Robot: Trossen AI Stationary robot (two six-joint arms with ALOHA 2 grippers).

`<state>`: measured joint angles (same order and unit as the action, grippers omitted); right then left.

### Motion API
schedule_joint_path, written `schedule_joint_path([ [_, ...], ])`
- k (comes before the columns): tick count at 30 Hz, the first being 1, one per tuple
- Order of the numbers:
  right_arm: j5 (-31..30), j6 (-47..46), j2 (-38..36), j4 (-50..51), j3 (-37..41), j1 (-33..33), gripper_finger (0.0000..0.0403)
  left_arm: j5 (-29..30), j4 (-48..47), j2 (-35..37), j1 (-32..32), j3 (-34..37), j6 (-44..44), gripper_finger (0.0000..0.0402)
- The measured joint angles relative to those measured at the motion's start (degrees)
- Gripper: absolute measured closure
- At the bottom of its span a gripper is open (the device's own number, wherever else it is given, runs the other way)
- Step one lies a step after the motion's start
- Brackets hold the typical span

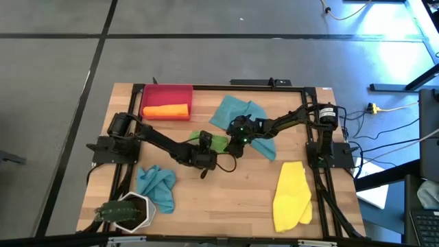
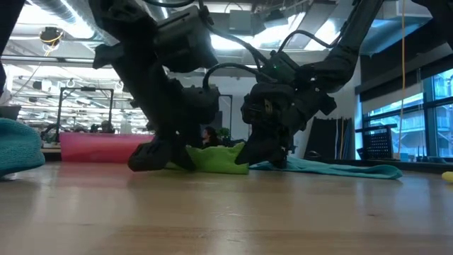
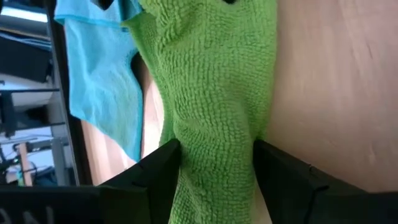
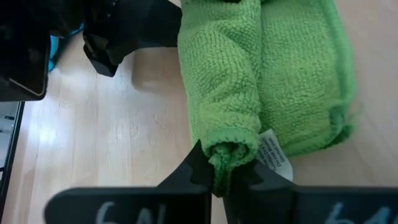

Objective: Roll microfiber towels into tight, uniform cylinder then place into a basket
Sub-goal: Roll the green microfiber towel

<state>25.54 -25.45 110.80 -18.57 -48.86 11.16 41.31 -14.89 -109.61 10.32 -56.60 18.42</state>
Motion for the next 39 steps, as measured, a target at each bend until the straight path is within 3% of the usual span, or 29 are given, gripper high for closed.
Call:
schedule_joint_path([
  [8,0.33,0.61,0.0,0.09,0.0,-0.02,0.0386,-7.96,0.54,0.11,-3.59,-0.11,0.04,0.0175],
  [13,1.81,2.4,0.0,-0.06,0.02,-0.07,0.0359,-12.99,1.1,0.3,-6.12,-0.24,-0.29,0.0154],
  [20,2.13,4.06,0.0,1.27,-0.02,-0.04,0.0311,-15.19,0.83,0.47,-7.42,-0.24,-0.05,0.0154],
  [25,3.03,4.76,-1.91,5.56,0.11,0.0,0.0301,-15.09,0.78,0.88,-7.2,-0.18,-0.02,0.0155],
  [28,-0.61,7.64,-6.25,11.17,0.13,-0.07,0.0302,-14.73,0.82,1.04,-7.17,-0.09,0.01,0.0155],
  [33,-11.63,12.16,-13.09,20.59,0.07,-0.04,0.0302,-14.45,0.84,1.04,-7.16,-0.09,0.15,0.0155],
  [39,-17.6,13.68,-17.89,28.1,0.07,-0.02,0.0302,-12.65,-0.83,0.73,-6.72,-1.87,1.04,0.0153],
])
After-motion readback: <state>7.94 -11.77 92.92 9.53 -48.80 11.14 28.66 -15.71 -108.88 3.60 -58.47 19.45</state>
